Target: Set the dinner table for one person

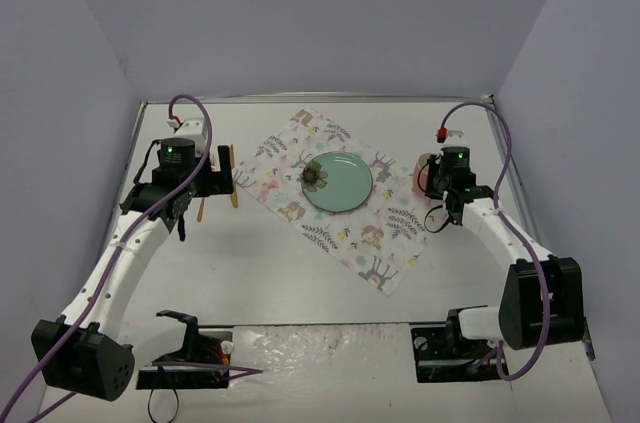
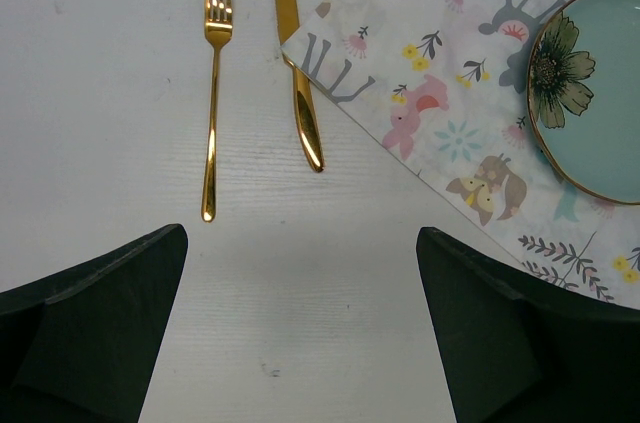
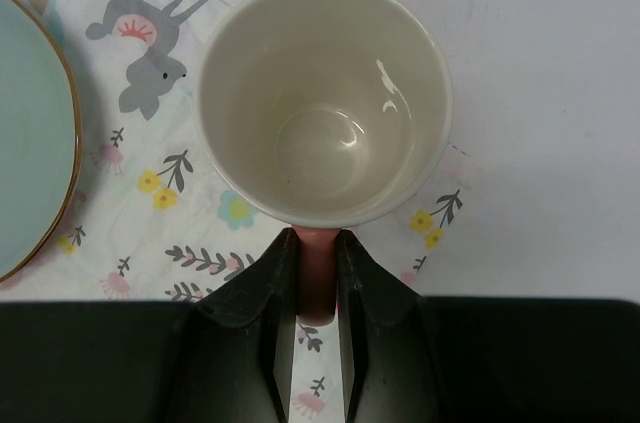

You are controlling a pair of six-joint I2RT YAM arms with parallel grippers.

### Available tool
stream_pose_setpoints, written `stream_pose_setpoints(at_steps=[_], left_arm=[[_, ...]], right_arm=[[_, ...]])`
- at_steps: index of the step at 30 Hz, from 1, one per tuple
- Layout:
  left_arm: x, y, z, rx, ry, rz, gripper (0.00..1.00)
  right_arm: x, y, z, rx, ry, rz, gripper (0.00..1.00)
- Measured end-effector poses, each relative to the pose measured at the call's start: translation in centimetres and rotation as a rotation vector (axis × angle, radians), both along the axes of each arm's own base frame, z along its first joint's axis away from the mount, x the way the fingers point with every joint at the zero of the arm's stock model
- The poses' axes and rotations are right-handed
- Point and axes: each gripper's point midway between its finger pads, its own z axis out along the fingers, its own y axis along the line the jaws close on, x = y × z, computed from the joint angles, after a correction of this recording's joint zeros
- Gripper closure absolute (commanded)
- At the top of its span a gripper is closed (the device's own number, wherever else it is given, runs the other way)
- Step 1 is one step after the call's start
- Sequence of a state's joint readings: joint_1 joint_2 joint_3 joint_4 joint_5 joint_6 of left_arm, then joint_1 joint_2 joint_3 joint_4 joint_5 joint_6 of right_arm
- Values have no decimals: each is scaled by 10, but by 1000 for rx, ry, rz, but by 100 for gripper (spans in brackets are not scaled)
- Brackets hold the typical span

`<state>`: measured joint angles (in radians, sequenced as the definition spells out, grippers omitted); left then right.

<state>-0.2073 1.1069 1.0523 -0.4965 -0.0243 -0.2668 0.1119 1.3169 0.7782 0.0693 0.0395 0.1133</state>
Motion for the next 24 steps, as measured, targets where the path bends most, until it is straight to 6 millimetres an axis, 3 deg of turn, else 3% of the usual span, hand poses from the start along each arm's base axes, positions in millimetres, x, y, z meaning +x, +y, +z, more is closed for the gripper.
stream_pose_setpoints(at_steps=[15, 24], left_arm=[[0, -1, 0, -4, 0, -5, 3], [0, -2, 0, -6, 0, -8, 3]], right_arm=[[-13, 3, -21, 4, 35, 1, 100], [-16, 5, -22, -7, 18, -4, 100]])
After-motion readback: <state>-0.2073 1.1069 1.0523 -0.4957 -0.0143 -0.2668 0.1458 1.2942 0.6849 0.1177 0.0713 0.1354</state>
